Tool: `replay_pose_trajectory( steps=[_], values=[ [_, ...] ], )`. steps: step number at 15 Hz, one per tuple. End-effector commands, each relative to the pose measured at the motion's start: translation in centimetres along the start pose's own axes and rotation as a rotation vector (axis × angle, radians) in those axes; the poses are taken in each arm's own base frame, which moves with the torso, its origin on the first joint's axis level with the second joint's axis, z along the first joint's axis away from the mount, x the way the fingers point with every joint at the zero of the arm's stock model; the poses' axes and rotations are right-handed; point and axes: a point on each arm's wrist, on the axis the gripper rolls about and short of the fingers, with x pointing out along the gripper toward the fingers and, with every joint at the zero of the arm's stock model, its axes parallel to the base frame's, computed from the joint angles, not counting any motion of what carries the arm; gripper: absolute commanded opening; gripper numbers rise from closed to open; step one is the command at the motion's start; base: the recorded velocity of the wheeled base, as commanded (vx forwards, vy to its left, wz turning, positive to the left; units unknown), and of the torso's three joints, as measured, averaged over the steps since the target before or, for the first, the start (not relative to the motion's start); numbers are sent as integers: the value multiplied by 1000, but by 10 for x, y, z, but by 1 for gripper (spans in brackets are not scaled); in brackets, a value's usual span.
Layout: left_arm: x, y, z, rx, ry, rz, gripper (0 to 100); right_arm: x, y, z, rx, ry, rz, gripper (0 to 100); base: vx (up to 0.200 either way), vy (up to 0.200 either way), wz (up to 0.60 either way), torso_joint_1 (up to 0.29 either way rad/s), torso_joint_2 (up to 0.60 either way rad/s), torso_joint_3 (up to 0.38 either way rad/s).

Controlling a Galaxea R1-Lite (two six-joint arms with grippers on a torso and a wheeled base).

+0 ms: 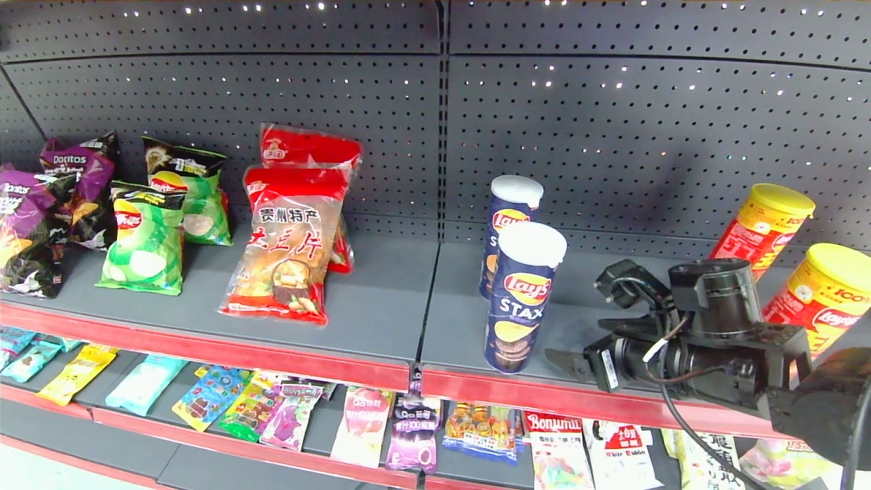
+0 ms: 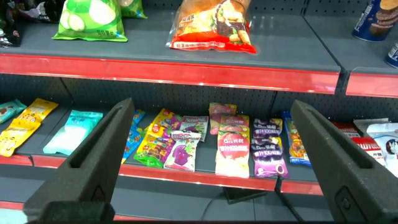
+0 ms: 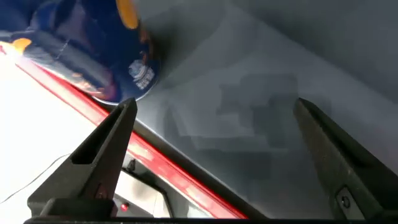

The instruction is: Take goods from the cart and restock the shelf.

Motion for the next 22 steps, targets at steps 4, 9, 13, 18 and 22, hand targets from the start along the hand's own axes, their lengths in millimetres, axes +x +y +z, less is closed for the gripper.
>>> replay_pose_trajectory(
  steps=[4,9,13,18,22],
  values=[
    [0,0,0,0,0,0,100,17,2,-3,12,35,-6,100,0,0,0,0,0,0],
    [0,0,0,0,0,0,100,21,1,-2,14,39,-6,100,0,0,0,0,0,0],
    [0,0,0,0,0,0,100,26,2,2,13,29,-7,100,0,0,0,0,0,0],
    [0,0,0,0,0,0,100,30,2,5,11,23,-5,100,0,0,0,0,0,0],
    [0,0,0,0,0,0,100,31,5,10,6,7,3,100,0,0,0,0,0,0]
  ],
)
